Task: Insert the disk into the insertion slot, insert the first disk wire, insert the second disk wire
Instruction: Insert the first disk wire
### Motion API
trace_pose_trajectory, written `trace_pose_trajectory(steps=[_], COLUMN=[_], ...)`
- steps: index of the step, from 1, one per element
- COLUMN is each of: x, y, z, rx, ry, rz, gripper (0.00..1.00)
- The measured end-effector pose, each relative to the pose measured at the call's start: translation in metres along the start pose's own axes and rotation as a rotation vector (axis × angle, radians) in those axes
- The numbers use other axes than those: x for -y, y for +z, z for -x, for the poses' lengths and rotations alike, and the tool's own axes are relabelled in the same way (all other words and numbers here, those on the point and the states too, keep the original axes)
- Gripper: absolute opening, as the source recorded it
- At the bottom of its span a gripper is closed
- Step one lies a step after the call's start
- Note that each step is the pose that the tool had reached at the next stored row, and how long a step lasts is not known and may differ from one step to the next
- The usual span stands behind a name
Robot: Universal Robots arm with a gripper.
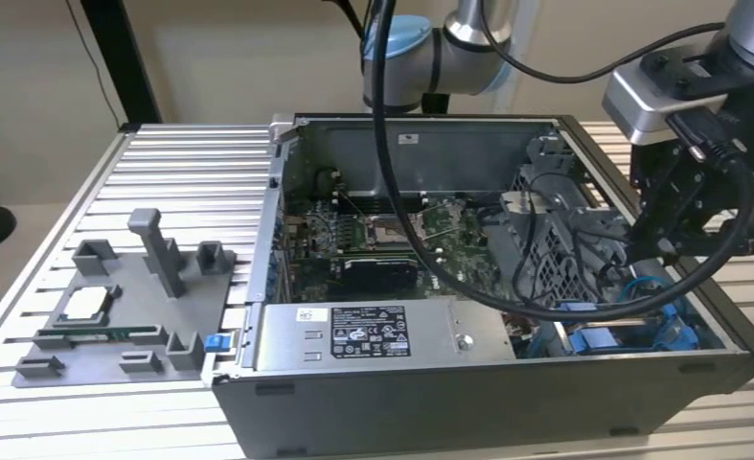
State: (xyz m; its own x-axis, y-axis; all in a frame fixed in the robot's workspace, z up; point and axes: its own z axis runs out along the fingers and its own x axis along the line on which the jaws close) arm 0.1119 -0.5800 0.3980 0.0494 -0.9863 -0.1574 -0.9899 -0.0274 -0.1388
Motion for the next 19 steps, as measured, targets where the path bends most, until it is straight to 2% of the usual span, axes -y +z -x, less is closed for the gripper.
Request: trace_pose_trajectory(steps=[3,6,8,9,12,17,19], x=[-0.0023,-0.0085,-0.0094,-0.0095,-0.0075,-0.0018,0.0006], y=[0.0014,0.0043,0.0066,0.0076,0.0096,0.0130,0.0152], z=[-0.0006,-0.0014,-0.0018,-0.0020,-0.0029,-0.0055,-0.0061], rx=[0.0005,0.0004,-0.0034,-0.0065,-0.0221,-0.0260,-0.0264], ry=[-0.006,-0.007,-0.007,-0.008,-0.010,-0.009,-0.008], rz=[0.0010,-0.0027,-0.0027,-0.0028,-0.0021,-0.0017,0.0023], gripper=[1.00,1.00,1.00,0.00,0.00,0.00,0.00])
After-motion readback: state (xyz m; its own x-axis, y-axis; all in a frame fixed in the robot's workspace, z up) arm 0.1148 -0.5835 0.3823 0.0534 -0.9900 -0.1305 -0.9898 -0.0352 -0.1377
